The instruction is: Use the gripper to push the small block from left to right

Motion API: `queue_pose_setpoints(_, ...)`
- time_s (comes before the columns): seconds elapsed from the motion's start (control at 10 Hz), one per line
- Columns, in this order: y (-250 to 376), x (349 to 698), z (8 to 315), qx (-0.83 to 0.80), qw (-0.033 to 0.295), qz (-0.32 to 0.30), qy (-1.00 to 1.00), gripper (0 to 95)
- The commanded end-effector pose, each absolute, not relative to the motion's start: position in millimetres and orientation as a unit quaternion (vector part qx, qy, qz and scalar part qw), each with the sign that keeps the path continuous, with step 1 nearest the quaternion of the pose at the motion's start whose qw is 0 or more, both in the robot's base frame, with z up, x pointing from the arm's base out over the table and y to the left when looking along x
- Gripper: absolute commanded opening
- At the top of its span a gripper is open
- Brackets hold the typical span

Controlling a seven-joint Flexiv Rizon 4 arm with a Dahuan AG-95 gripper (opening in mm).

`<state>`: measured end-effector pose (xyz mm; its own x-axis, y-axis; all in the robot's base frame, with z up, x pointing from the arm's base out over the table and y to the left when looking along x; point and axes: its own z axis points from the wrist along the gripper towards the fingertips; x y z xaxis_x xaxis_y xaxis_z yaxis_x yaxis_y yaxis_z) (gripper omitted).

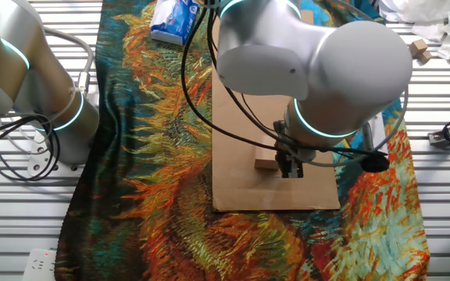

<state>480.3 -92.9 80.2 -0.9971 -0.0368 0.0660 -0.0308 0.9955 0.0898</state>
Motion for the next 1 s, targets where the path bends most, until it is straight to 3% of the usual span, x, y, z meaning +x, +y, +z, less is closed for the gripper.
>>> queue_pose_setpoints(0.1,-92.8,480.2,80.4,0.017,0.034,-0.045,-0.998,0.0)
queue_pose_setpoints(1.0,-83.5,460.5,81.7,0.011,0.038,-0.037,-0.999,0.0)
